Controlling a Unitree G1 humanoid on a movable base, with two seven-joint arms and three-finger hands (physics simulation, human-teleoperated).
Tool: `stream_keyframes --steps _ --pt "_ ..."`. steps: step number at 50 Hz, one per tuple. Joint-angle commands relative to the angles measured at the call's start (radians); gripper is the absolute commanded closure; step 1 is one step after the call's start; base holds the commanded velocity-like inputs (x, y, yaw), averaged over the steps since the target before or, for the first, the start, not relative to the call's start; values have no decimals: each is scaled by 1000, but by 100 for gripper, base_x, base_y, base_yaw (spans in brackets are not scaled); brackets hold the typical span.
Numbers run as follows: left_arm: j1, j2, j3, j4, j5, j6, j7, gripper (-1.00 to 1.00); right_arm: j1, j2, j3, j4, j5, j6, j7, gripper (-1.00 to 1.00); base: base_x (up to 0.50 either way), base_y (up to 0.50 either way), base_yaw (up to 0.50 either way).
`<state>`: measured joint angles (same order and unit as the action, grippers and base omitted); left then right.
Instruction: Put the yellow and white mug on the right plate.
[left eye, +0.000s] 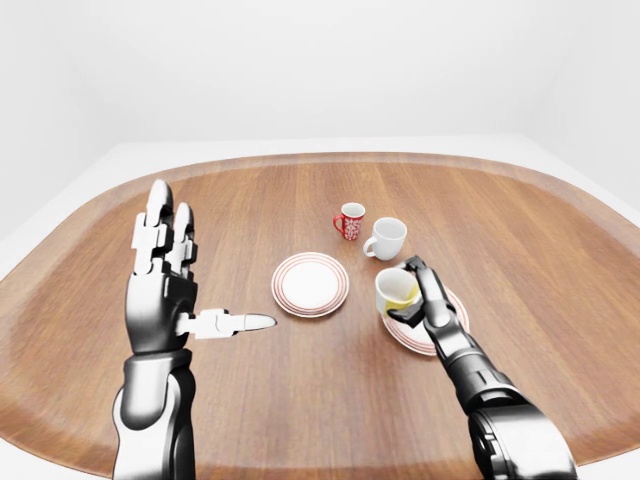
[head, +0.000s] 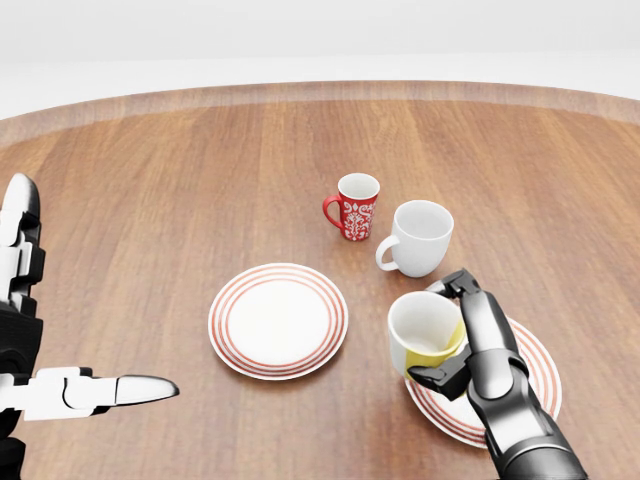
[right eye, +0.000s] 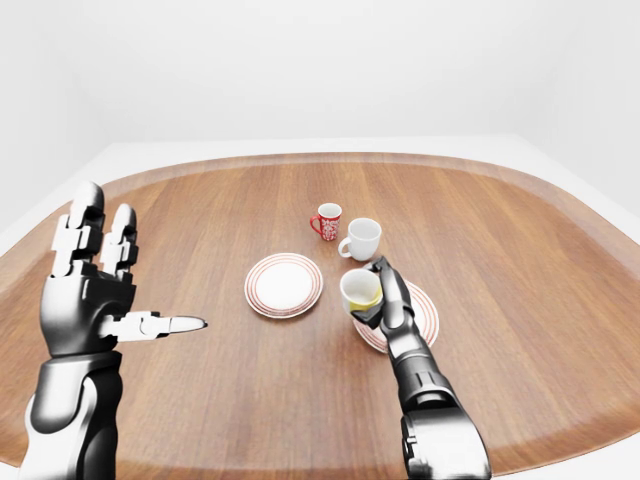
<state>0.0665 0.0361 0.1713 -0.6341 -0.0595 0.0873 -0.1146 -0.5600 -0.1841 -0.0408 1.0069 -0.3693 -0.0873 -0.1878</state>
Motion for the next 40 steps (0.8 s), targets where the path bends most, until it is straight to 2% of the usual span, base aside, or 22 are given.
stream_keyframes --steps 1,23,40 --pt "3 -1 -3 6 3 0 0 -100 -92 -79 -37 164 6 0 -43 100 0 0 0" --pt "8 -3 -9 13 7 0 -1 -100 -164 -160 -89 291 75 0 -62 100 0 0 0" --pt "9 -4 -13 17 8 0 -2 -100 -198 -162 -110 333 51 0 -126 100 0 0 0"
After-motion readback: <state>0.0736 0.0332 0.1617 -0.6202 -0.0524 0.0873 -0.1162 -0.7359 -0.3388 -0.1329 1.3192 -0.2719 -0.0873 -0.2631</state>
